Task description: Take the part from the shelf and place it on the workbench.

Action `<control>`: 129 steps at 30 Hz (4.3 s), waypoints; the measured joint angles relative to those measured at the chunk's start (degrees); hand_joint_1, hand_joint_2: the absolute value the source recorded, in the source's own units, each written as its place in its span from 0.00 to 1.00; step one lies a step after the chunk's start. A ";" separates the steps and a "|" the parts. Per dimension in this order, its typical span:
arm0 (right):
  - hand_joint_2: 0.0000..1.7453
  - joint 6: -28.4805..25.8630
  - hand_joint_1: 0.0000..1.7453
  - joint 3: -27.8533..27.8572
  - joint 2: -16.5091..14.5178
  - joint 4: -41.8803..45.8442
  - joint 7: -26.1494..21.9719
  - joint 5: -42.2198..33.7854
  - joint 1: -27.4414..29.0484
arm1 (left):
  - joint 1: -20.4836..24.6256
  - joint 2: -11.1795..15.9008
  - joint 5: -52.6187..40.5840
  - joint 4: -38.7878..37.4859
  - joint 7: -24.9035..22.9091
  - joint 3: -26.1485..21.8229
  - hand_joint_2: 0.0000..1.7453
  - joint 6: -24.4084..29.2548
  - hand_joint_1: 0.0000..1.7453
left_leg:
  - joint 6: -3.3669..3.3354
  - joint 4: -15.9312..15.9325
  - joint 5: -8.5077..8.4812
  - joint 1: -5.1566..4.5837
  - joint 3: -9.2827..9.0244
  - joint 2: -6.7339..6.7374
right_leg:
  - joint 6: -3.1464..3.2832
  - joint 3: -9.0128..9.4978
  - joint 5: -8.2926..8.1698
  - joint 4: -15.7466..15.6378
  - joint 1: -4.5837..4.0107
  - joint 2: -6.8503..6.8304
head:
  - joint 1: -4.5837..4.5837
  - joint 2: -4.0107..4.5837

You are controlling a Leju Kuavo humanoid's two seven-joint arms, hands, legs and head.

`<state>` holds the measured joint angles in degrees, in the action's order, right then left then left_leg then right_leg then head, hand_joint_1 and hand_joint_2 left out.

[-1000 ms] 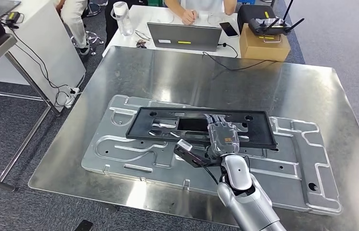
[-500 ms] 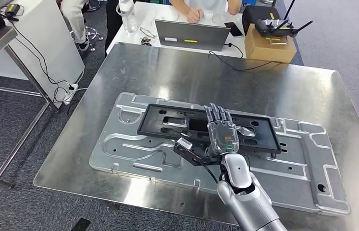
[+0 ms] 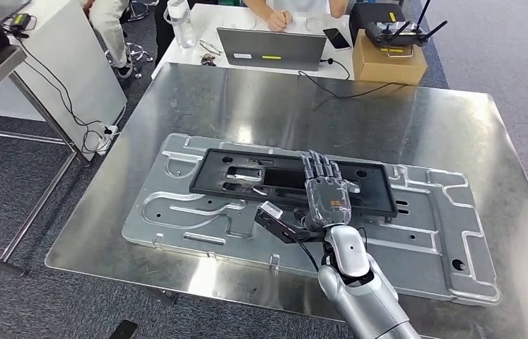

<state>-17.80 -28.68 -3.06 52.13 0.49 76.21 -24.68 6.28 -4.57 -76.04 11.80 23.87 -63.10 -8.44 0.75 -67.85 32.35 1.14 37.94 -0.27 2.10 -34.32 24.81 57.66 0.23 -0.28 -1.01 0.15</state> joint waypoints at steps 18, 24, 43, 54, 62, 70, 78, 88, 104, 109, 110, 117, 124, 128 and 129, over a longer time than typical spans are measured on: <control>1.00 -1.02 0.00 -0.02 -0.68 -1.92 -0.22 -0.16 0.90 | 0.12 0.17 0.23 0.00 -0.01 0.00 0.00 -0.03 0.00 | -2.81 8.55 -7.46 -0.11 -2.28 0.53 | -4.02 -7.89 9.19 18.54 0.47 0.28 | -0.02 0.00; 1.00 -1.51 0.00 0.00 -0.78 -1.82 -0.24 -0.25 0.94 | 0.09 -0.10 0.30 0.00 -0.14 -0.01 0.00 0.04 0.00 | -1.55 8.87 -10.59 -0.08 0.11 0.52 | -1.87 6.31 6.17 0.80 -0.55 0.24 | 0.02 0.00; 1.00 -5.13 0.00 0.02 -2.04 2.04 -2.46 -2.62 6.17 | -0.29 0.16 0.94 -0.04 -0.16 -0.02 0.00 0.57 0.00 | -2.08 9.72 -2.78 -0.19 -8.76 0.43 | -2.50 -5.55 -2.00 3.15 -0.24 -0.07 | 0.00 0.00; 1.00 -5.21 0.00 0.04 -2.01 2.58 -2.45 -2.62 6.46 | -0.30 0.10 0.94 -0.04 -0.16 -0.04 0.00 0.61 0.00 | -1.63 9.42 -9.93 -0.10 -0.97 0.80 | -2.32 6.95 5.96 1.02 -0.14 0.30 | 0.02 0.00; 0.50 -8.93 0.00 0.04 -2.14 6.37 -2.96 -3.06 10.29 | -0.89 0.19 1.80 -0.04 -0.11 -0.15 0.00 1.00 0.00 | 0.42 -2.28 0.50 0.22 2.70 0.63 | 0.06 3.23 1.81 -1.44 -0.27 -0.23 | 0.09 0.00; 0.00 -13.20 0.00 0.80 -1.94 13.11 -2.28 -3.91 18.14 | -0.95 0.28 2.86 -0.04 0.19 -0.74 0.00 1.42 0.00 | -0.44 9.03 -0.41 -0.27 -10.73 0.35 | -1.42 -4.17 -1.77 2.38 -0.61 -0.40 | 0.08 0.00; 0.00 -21.91 0.00 17.34 -4.52 9.88 -20.66 -23.52 31.91 | -2.04 0.09 5.47 -0.04 1.04 -4.00 0.00 3.01 0.00 | -3.37 10.04 -4.62 -0.13 -6.38 0.93 | -3.86 -6.86 9.85 15.36 0.15 0.17 | -0.04 0.00; 0.00 -6.72 0.00 52.45 -8.13 -16.78 -32.70 -37.79 30.56 | -2.23 -0.62 6.27 -0.04 1.25 -6.99 0.00 3.76 0.00 | -1.15 9.49 -8.50 -0.42 -2.06 0.97 | -1.35 9.33 6.76 -2.51 -0.28 -0.10 | -0.01 0.00; 0.00 4.47 0.00 71.44 -10.22 -38.31 -6.75 -36.55 25.86 | -2.32 -0.87 6.27 -0.04 1.16 -8.62 0.00 4.00 0.00 | -2.79 9.99 -3.97 -0.73 -6.97 1.95 | -2.08 4.40 5.94 1.40 -0.72 -3.57 | -0.02 0.00; 0.00 6.56 0.00 71.56 -10.36 -39.61 -4.92 -35.60 25.71 | -2.34 -1.00 6.25 -0.04 1.09 -8.79 0.00 4.00 0.00 | -3.64 10.23 -5.07 -0.51 -5.95 -0.50 | -3.29 -1.90 13.27 15.53 0.14 -0.07 | -0.09 0.00; 0.00 6.92 0.00 71.56 -10.36 -39.77 -4.88 -35.30 25.70 | -2.40 -1.01 6.25 -0.04 1.08 -8.82 0.00 4.00 0.00 | -3.59 10.13 -5.16 -0.51 -5.82 -1.13 | -3.34 -1.86 12.54 15.65 0.23 0.00 | -0.09 0.00; 0.00 9.64 0.00 71.48 -10.30 -40.27 -4.78 -33.16 25.47 | -2.32 -1.29 6.27 -0.04 1.03 -8.94 0.00 4.16 0.00 | -1.86 9.74 -6.08 -0.36 -4.72 -5.37 | -2.05 5.31 5.41 0.08 0.20 4.19 | -0.08 0.00; 0.00 11.35 0.00 71.44 -10.38 -40.62 -3.53 -32.30 25.31 | -2.38 -1.34 6.41 -0.04 0.81 -9.70 0.00 4.33 0.00 | -0.39 -4.47 1.71 -0.27 1.72 -0.36 | -0.66 5.20 4.39 -1.08 0.36 -1.31 | 0.12 0.00; 0.00 11.71 0.00 71.23 -10.38 -40.81 -2.37 -31.62 25.09 | -2.60 -1.31 6.73 -0.04 0.68 -9.88 0.00 4.39 0.00 | -0.25 3.64 -2.64 -0.19 -3.77 1.84 | -1.17 5.05 4.88 -0.37 0.29 -4.07 | 0.12 0.00; 0.00 11.81 0.00 71.15 -10.39 -40.86 -2.18 -31.50 25.06 | -2.51 -1.30 6.77 -0.04 0.68 -9.90 0.00 4.40 0.00 | -0.49 6.81 -3.50 -0.35 -5.52 2.82 | -1.46 5.04 5.09 -0.11 0.15 -4.61 | 0.11 0.00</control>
<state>-5.99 42.48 -13.45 11.27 -1.69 44.71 0.38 3.77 -5.87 -69.27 11.76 24.55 -73.00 -4.03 0.26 -61.03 28.85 0.79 32.42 2.56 0.65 -29.28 29.90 57.55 0.38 -4.89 -0.89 0.15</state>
